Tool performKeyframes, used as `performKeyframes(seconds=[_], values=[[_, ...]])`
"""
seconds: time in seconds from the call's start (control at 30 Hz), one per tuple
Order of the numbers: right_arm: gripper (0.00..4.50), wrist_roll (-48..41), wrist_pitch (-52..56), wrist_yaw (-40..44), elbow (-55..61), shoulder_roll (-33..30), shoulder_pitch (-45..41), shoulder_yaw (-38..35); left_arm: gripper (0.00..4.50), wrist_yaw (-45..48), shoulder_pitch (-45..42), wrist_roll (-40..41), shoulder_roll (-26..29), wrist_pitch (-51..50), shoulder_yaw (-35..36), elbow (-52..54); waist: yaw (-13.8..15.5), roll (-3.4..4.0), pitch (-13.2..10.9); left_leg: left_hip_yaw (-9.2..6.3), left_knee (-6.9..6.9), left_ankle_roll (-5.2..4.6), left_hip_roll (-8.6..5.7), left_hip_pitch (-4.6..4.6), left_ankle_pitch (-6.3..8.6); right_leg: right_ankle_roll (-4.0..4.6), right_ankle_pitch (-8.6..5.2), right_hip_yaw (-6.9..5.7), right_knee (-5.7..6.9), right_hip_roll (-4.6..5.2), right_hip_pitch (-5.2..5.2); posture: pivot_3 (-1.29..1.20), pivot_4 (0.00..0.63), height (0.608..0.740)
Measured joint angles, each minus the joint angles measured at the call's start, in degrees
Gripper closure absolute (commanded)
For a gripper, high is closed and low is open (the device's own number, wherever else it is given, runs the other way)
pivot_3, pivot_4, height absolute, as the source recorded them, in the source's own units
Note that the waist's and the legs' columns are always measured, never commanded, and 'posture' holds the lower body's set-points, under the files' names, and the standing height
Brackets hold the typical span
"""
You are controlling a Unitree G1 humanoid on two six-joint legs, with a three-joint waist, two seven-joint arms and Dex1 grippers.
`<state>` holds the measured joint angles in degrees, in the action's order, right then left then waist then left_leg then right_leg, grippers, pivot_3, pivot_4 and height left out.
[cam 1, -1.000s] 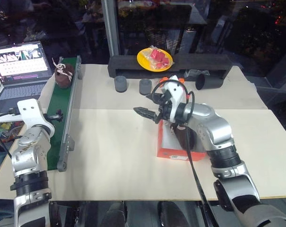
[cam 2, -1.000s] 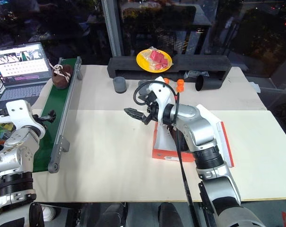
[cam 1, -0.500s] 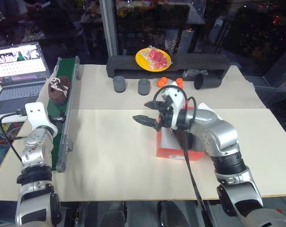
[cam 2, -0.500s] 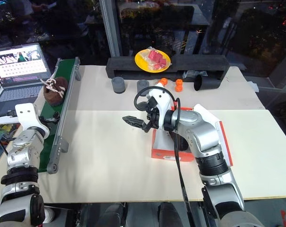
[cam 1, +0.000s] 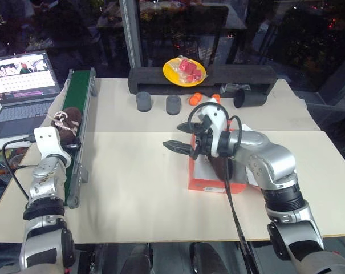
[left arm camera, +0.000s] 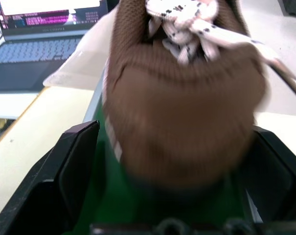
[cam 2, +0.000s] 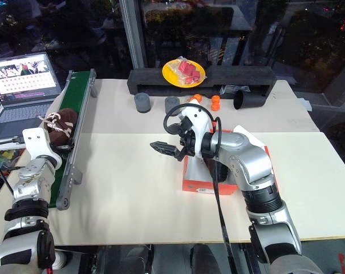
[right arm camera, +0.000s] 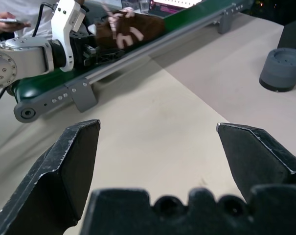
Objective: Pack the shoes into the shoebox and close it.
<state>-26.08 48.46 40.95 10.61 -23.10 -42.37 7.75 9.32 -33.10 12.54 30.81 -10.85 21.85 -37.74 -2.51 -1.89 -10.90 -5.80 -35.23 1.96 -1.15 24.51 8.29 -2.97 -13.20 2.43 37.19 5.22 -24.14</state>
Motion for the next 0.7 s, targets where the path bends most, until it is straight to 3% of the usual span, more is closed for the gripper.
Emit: performKeyframes(seconds=[0.03,0.1,0.23,0.37,0.5,0.7], values=[[0.0,0.0,0.2,0.0,0.1,-0.1,-0.1,0.0,1.56,0.3,0.0,0.6,-0.2,-0.2,0.3,0.1,0.0,0.0,0.0,0.0,0.0,0.0,0.0,-0.03,0.0,0.0,0.0,0.0,0.01,0.0,0.02,0.0,0.15,0.74],[0.0,0.0,0.5,0.0,0.2,-0.2,-0.4,-0.2,2.0,0.5,0.0,1.1,-0.5,-0.6,0.4,0.5,0.0,0.0,0.0,0.0,0.0,0.0,0.0,-0.08,0.0,0.0,0.0,0.0,0.03,-0.01,0.05,0.0,0.15,0.74],[0.0,-1.5,1.6,-0.4,0.2,0.5,-0.8,-1.7,2.01,1.2,-0.1,2.1,-1.3,-2.1,0.4,3.4,0.3,-0.01,0.0,-0.04,-0.03,0.02,0.0,-0.01,-0.01,0.0,0.01,-0.03,0.02,0.0,0.04,0.0,0.15,0.74],[0.0,-8.7,6.6,-4.7,-1.3,6.3,-4.0,-9.4,2.01,4.9,-4.2,5.2,-3.4,-5.0,-2.1,13.6,0.8,-0.08,0.0,-0.16,-0.09,0.05,-0.02,0.17,-0.03,0.0,0.04,-0.12,0.0,0.0,-0.02,0.0,0.15,0.74],[0.0,-19.6,14.8,-14.1,-7.1,13.1,-9.9,-23.0,2.01,7.9,-10.4,9.9,-7.0,-11.2,-6.6,27.0,0.8,-0.13,0.1,-0.15,-0.07,0.05,-0.02,0.16,-0.03,-0.01,0.07,-0.1,-0.06,0.02,0.02,0.0,0.15,0.74],[0.0,-30.5,18.2,-29.2,-17.3,16.1,-13.4,-39.1,2.01,9.4,-13.1,14.8,-13.5,-22.8,-14.7,37.8,0.0,-0.11,0.0,-0.07,-0.03,0.03,-0.01,0.13,-0.04,-0.01,0.07,-0.02,-0.01,-0.02,-0.04,0.0,0.15,0.74]])
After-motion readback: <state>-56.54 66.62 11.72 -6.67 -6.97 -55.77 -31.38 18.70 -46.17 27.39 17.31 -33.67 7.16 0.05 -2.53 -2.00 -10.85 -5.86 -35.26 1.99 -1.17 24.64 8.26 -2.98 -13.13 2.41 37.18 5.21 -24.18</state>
